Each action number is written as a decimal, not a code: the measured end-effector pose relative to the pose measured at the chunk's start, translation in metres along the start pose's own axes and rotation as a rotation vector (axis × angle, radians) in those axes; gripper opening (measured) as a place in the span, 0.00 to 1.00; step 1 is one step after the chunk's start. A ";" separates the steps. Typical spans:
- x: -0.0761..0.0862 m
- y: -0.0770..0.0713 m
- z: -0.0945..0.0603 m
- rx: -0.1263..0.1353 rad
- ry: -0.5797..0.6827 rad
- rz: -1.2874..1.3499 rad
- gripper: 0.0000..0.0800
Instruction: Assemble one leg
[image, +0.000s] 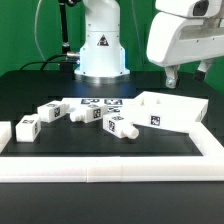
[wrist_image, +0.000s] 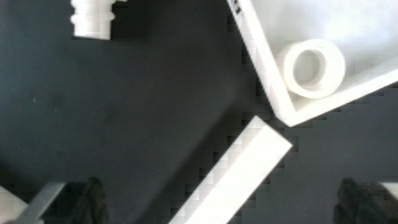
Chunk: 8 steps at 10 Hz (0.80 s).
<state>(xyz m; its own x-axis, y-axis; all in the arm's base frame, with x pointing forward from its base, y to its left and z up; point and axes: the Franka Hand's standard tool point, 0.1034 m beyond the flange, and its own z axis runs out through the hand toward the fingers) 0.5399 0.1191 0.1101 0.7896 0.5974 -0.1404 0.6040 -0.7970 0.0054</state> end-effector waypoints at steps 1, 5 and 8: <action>-0.001 0.000 0.000 0.000 -0.004 0.005 0.81; 0.000 -0.001 0.001 0.002 -0.003 0.006 0.81; -0.012 -0.021 0.005 -0.009 0.037 0.164 0.81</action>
Offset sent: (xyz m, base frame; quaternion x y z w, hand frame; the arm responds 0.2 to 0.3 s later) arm 0.0000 0.0000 0.0000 0.0000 0.0000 0.0000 1.0000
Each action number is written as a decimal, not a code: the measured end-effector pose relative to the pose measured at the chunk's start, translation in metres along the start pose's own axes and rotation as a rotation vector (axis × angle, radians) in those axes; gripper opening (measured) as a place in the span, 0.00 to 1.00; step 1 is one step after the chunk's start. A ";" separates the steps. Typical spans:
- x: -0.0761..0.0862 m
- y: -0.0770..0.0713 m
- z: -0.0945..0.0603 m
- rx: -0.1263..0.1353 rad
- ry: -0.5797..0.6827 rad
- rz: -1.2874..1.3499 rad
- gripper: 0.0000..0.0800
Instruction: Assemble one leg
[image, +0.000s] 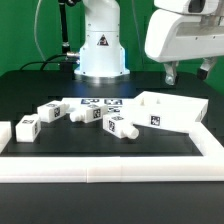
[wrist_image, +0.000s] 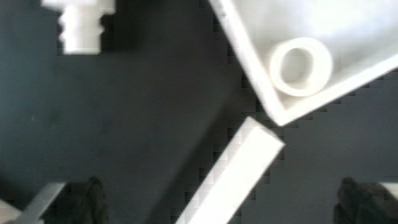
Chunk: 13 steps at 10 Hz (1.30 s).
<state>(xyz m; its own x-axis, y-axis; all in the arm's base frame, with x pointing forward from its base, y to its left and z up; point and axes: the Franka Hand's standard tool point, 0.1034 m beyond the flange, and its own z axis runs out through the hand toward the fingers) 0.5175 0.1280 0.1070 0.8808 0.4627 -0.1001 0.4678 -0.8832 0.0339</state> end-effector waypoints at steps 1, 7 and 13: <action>-0.006 -0.010 0.009 0.017 0.025 0.078 0.81; -0.010 -0.016 0.017 0.047 0.031 0.125 0.81; -0.024 -0.039 0.037 0.119 0.053 0.600 0.81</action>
Offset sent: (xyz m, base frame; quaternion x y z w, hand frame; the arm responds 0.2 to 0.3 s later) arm 0.0000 0.0000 0.0000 0.0000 0.0000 0.0000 1.0000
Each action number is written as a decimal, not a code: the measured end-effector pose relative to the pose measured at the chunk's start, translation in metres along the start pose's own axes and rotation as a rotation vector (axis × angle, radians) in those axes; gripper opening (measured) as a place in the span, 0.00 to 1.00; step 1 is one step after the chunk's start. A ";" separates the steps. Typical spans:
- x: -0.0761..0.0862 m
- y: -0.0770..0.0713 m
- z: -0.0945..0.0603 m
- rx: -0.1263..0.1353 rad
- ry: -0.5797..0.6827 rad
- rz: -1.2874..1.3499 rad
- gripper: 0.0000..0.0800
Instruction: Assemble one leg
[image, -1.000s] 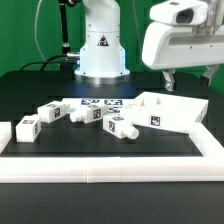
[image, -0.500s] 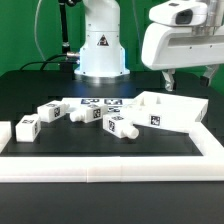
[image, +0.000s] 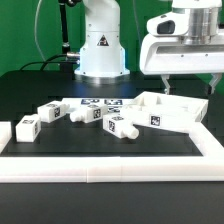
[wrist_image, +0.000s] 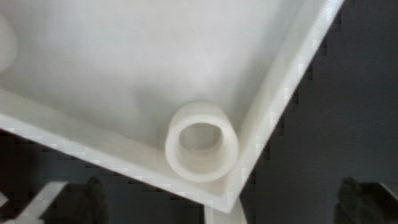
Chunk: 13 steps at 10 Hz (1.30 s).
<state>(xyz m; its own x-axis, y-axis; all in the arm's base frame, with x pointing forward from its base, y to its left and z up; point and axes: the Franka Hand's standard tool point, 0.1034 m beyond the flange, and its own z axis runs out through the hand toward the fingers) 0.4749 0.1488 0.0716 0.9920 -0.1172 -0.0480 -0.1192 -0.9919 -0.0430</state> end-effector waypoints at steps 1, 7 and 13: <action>-0.001 -0.001 0.000 0.006 -0.003 0.081 0.81; -0.023 -0.015 0.048 0.000 -0.037 0.194 0.81; -0.026 -0.016 0.058 0.006 -0.031 0.159 0.49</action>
Offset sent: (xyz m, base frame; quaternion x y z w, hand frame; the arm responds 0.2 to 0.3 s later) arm -0.0128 0.0022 -0.0373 -0.0287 -0.0014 0.1242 0.9918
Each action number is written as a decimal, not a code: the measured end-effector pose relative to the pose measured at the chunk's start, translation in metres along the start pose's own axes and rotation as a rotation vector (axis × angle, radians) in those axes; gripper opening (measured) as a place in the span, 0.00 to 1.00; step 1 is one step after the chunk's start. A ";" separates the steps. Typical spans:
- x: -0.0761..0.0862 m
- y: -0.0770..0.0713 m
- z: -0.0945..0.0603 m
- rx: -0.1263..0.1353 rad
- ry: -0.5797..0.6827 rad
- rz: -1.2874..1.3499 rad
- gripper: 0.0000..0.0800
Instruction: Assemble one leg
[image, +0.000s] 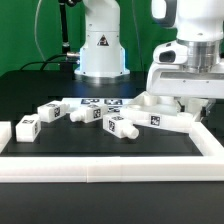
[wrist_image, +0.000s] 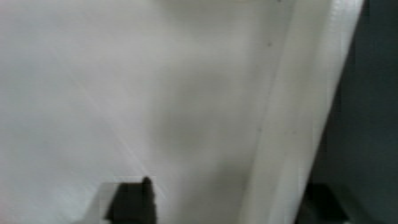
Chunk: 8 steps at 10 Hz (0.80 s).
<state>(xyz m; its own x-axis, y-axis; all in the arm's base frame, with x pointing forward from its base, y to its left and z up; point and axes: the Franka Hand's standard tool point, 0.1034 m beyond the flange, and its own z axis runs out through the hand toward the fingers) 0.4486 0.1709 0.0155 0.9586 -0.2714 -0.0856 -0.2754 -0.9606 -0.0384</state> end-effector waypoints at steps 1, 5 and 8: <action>0.000 0.000 0.000 0.000 0.000 -0.001 0.27; 0.002 0.007 0.000 -0.002 0.001 -0.096 0.07; 0.008 0.016 -0.004 -0.007 -0.004 -0.206 0.07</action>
Offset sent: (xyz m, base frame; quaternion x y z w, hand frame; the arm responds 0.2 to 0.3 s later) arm -0.0049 -0.0127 0.0011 -0.0011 0.0007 -0.0378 0.9993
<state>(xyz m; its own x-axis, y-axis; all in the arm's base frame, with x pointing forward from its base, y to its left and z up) 0.4517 0.1532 0.0187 0.9944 -0.0689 -0.0803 -0.0730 -0.9962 -0.0485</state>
